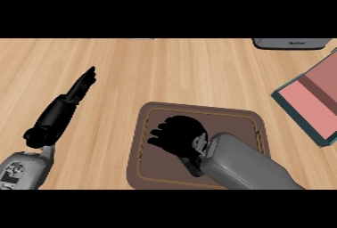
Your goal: Pick the eggplant from the tray and place it in the cardboard box
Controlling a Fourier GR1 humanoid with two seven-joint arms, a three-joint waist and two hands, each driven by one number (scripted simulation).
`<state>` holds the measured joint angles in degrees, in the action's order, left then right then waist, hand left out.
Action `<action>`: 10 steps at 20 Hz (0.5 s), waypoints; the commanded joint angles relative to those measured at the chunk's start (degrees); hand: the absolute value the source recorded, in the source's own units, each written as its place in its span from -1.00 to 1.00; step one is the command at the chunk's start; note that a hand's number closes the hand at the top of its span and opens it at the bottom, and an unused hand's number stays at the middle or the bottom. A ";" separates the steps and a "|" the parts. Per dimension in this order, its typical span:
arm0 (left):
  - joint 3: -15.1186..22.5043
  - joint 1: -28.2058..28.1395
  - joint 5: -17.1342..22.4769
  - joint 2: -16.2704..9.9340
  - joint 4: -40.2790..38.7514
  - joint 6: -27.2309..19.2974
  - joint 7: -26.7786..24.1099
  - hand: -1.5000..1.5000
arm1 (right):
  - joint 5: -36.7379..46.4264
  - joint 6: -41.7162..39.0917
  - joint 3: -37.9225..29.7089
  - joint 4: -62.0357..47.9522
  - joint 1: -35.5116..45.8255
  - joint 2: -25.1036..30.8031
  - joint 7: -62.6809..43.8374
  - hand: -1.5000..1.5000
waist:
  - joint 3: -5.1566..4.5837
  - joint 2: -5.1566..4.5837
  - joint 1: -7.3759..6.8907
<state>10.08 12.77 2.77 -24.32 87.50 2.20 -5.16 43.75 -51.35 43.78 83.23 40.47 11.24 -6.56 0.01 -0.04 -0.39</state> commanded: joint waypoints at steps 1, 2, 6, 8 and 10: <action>-3.22 2.27 0.02 -0.39 -5.52 3.53 -2.74 0.00 | 3.79 3.46 0.42 -6.73 0.75 -2.76 4.73 -1.00 | -0.02 -0.11 0.08; -3.19 -1.26 0.18 0.41 -2.09 3.58 -2.74 0.00 | 3.50 -0.56 -1.12 -4.24 -0.32 -4.13 2.44 -1.00 | -0.02 0.03 0.08; -2.91 0.76 -2.22 2.17 0.21 2.87 1.43 0.00 | 8.26 1.63 -0.33 -4.36 -2.07 -3.83 3.07 -1.00 | -0.01 0.03 0.23; -4.28 -0.12 -2.21 2.10 -0.66 4.10 -0.37 0.00 | 10.07 1.97 -0.39 -5.34 -2.17 -1.61 6.25 -1.00 | -0.01 0.01 0.18; -1.93 1.77 -4.61 5.01 -1.71 1.91 1.43 0.00 | 12.43 6.20 -0.61 -11.81 0.54 -3.08 7.83 -1.00 | 0.00 -0.08 0.06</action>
<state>7.47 12.79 0.21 -21.84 87.39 4.84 -4.58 52.29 -48.93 43.04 77.20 39.47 9.09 -1.32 0.00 -0.03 -0.28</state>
